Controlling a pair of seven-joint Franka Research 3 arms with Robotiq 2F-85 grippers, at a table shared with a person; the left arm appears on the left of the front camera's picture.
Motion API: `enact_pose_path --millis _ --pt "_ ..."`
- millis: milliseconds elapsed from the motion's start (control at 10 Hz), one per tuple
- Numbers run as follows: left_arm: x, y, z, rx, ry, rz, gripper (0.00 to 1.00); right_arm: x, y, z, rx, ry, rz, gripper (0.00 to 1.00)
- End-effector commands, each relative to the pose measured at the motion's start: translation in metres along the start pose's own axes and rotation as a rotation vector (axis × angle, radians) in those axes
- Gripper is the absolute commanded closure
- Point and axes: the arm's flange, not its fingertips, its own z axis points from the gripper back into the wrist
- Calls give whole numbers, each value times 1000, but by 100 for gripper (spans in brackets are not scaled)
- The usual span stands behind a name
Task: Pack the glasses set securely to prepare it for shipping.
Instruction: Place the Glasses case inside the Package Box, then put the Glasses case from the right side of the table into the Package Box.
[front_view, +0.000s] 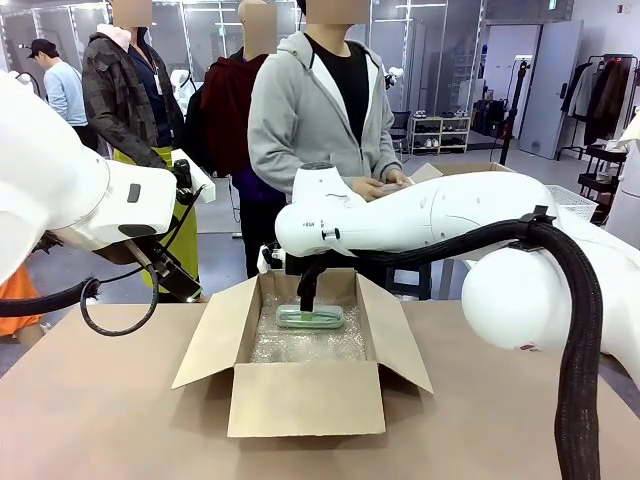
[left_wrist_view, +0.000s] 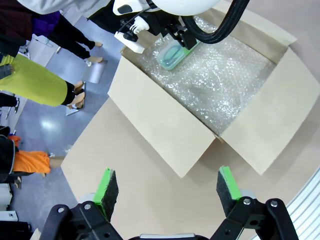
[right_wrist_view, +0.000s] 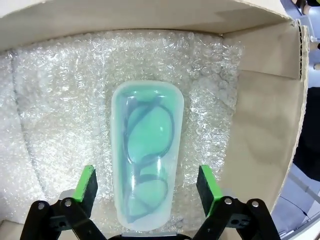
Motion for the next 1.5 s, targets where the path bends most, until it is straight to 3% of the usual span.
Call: enact_pose_path --millis 0,1100,1400 --pt "-1 1 1 3 -1 -17 0 -1 0 -2 1 1 -1 0" --pt "-1 1 1 3 -1 -17 0 -3 -1 -2 2 4 -3 0" --pt "-1 1 1 3 -1 -17 0 2 47 67 -23 31 4 0"
